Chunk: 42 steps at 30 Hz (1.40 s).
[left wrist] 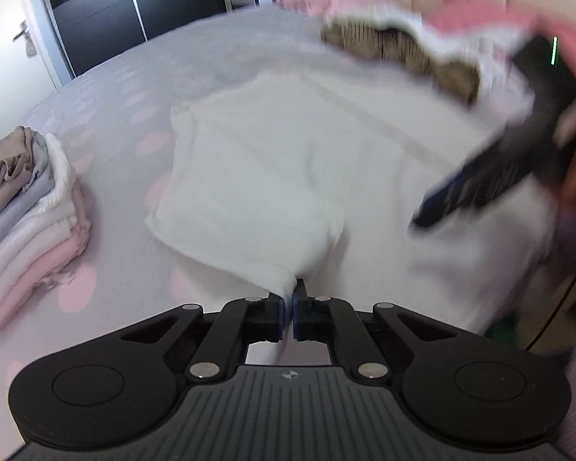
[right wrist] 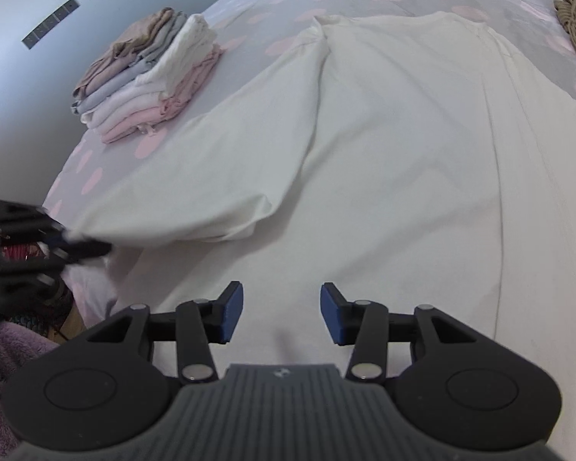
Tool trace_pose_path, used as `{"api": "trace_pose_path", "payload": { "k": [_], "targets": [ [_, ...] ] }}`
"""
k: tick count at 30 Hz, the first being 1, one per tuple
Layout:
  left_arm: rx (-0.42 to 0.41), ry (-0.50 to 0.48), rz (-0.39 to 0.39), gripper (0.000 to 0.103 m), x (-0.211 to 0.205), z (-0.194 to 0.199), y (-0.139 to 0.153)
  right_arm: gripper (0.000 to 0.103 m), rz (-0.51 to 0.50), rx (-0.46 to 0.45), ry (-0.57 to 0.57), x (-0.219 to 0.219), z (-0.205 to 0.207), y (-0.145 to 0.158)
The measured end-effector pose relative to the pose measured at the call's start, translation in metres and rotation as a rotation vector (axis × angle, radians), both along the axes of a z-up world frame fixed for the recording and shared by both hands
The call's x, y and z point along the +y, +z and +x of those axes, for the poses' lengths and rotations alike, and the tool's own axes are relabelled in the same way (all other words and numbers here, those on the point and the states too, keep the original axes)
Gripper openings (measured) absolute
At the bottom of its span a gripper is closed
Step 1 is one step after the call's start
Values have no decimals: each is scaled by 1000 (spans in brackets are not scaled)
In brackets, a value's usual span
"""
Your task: Fold clothes
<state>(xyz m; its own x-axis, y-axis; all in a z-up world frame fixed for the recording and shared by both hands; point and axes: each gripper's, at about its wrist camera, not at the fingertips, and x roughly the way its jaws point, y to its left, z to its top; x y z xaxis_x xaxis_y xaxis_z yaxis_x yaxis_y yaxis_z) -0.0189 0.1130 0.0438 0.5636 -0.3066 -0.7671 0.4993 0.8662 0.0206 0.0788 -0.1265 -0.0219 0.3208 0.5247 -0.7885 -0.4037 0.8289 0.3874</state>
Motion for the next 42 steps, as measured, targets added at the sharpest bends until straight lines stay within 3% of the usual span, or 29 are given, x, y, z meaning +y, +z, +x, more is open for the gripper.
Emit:
{"api": "trace_pose_path", "payload": {
  "k": [4, 7, 9, 12, 15, 16, 19, 21, 26, 32, 39, 41, 42],
  "targets": [
    [62, 81, -354, 2, 25, 16, 32, 48, 12, -1, -15, -3, 4, 2],
    [152, 140, -410, 2, 40, 29, 16, 48, 16, -5, -15, -4, 5, 3],
    [245, 213, -367, 2, 49, 38, -13, 48, 12, -3, -15, -4, 6, 1],
    [371, 292, -227, 2, 58, 45, -59, 48, -3, -4, -10, -3, 5, 0],
    [409, 310, -169, 3, 62, 38, -77, 48, -3, -8, 24, 3, 1, 0],
    [409, 313, -161, 8, 63, 35, -79, 48, -4, -10, 44, 7, -2, 0],
    [401, 323, -154, 27, 64, 23, -75, 48, -15, -14, 120, 19, -12, -1],
    [401, 320, -164, 30, 62, 12, -73, 48, -19, -4, 168, 25, -20, -3],
    [468, 274, -184, 31, 46, -20, -80, 42, -18, 70, 237, 33, -41, -6],
    [568, 203, -130, 31, 15, -40, -112, 41, -20, 197, 277, 37, -68, -23],
    [549, 149, -162, 31, 6, -30, -123, 39, 61, 375, 149, 25, -68, -59],
    [547, 143, -157, 22, 6, -29, -124, 36, 104, 414, 120, 22, -67, -66],
    [549, 143, -155, 18, 6, -28, -125, 28, 113, 428, 114, 23, -67, -69]
  ]
}}
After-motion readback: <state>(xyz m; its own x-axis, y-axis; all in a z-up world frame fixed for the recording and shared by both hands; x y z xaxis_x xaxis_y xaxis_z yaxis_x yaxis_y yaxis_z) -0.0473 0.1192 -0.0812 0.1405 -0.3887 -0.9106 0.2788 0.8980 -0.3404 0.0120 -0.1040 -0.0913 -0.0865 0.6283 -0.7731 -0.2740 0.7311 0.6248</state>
